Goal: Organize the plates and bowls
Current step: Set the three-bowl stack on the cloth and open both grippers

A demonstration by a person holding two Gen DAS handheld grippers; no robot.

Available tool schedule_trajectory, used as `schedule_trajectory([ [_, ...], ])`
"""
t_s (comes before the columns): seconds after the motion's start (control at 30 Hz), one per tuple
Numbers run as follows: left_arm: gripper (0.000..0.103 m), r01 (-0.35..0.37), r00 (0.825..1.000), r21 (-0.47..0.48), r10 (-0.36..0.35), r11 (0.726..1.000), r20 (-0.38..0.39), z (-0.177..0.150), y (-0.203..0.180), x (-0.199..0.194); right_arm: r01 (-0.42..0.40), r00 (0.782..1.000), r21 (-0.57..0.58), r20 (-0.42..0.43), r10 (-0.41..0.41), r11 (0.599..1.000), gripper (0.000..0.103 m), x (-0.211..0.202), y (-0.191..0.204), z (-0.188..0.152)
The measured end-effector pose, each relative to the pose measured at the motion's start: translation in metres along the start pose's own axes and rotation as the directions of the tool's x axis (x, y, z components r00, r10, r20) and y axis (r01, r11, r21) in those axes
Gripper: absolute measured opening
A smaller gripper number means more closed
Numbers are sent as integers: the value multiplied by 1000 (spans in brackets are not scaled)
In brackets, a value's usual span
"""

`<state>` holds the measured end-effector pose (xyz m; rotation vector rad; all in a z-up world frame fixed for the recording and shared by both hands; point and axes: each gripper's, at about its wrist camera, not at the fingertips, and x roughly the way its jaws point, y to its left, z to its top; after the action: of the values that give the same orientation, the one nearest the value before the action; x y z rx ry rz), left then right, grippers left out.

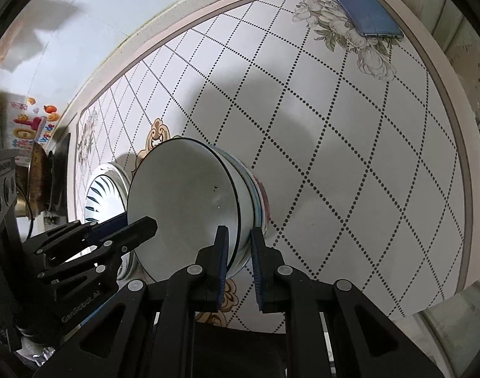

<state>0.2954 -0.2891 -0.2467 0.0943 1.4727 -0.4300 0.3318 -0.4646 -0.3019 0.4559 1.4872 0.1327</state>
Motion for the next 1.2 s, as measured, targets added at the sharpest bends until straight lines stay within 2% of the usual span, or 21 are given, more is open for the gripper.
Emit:
schedule_trajectory([
  [0.2, 19, -11, 1000, -13, 11, 1000, -7, -2, 0, -11, 9, 1000, 7, -16, -9, 1000, 16, -1, 0, 2],
  [0.37, 19, -28, 998, -15, 28, 1000, 47, -7, 3, -45, 60, 998, -6, 29, -60, 998, 19, -20, 10, -5],
  [0.43, 21, -32, 996, -11, 33, 999, 81, -10, 3, -62, 85, 995, -9, 62, -85, 996, 34, -36, 16, -11],
  [0.5, 26, -30, 994, -7, 30, 1000, 104, -15, 3, -76, 105, 990, -17, 100, -102, 994, 57, -52, 23, -19],
  [0.6, 28, -23, 990, 8, 22, 1000, 136, -22, 2, -97, 141, 976, -23, 169, -135, 990, 73, -81, 35, -34],
  [0.63, 35, -19, 988, 12, 17, 1000, 150, -26, 1, -105, 146, 973, -22, 183, -139, 989, 76, -88, 37, -38],
  [0.67, 47, -15, 987, 15, 13, 1000, 160, -28, 1, -110, 149, 970, -19, 197, -142, 989, 79, -97, 40, -42],
  [0.7, 54, -8, 984, 17, 4, 1000, 176, -32, 0, -118, 151, 966, -14, 214, -145, 988, 81, -106, 43, -48],
  [0.73, 65, -3, 983, 20, -1, 1000, 186, -34, 0, -123, 154, 963, -10, 226, -148, 988, 82, -113, 45, -52],
  [0.77, 72, 0, 981, 24, -4, 1000, 195, -36, 0, -128, 163, 958, -7, 239, -156, 987, 86, -121, 48, -57],
  [0.83, 76, 4, 974, 28, -10, 1000, 224, -42, 0, -141, 193, 946, -6, 266, -184, 981, 87, -135, 53, -67],
  [0.93, 89, 1, 968, 35, -10, 999, 251, -46, 0, -155, 200, 934, -2, 304, -189, 980, 89, -153, 61, -82],
  [1.03, 91, 8, 960, 40, -19, 999, 281, -54, 1, -170, 204, 923, 1, 333, -193, 979, 90, -170, 69, -96],
  [1.13, 98, 13, 954, 55, -28, 998, 300, -59, 0, -182, 203, 914, 3, 359, -190, 979, 90, -184, 76, -109],
  [1.2, 99, 17, 951, 60, -34, 998, 306, -62, 0, -188, 198, 910, 1, 372, -184, 980, 90, -193, 81, -116],
])
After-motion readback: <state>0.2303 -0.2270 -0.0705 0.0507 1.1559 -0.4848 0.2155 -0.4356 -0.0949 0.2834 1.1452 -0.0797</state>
